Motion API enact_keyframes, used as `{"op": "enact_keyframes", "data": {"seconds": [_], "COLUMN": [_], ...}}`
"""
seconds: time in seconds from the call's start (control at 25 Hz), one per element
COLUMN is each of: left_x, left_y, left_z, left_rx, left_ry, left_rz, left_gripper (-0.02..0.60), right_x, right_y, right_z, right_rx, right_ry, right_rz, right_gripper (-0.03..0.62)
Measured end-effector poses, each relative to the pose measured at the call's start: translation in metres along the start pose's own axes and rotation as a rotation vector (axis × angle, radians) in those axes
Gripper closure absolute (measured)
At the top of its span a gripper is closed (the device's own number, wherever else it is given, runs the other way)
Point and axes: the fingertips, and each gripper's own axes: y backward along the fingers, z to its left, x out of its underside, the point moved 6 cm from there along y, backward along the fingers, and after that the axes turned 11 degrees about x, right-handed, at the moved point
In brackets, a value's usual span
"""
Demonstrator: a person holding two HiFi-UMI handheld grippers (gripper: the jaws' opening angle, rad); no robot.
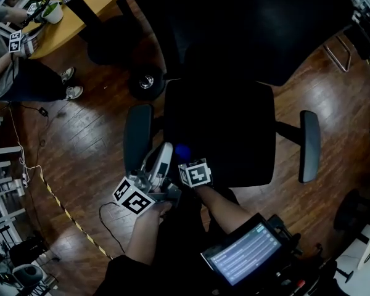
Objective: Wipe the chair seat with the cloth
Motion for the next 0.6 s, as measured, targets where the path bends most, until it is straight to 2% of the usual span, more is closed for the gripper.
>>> {"op": "enact_keyframes", "data": {"seconds": [0.16, 0.36, 0.6], "left_x": [0.002, 0.012, 0.024], "left_y": [0.0, -0.017, -0.041], "left_z": [0.002, 0.005, 0.006], "left_rx": [0.015, 0.053, 0.09], "left_ry": [0.016, 0.035, 0.056], "left_rz": [0.007, 0.041, 0.084], "left_gripper": [0.591, 0.591, 0.591], "right_x": [0.005, 0.023, 0.038], "right_y": [0.005, 0.024, 0.071], "right_z": [-0.016, -0.083, -0.171], "right_rx": [0.005, 0.14, 0.3], "right_ry": [0.005, -0.004, -0.069], "right_rz": [-0.005, -0.003, -0.004], "right_gripper": [0.549, 0.549, 0.549]}}
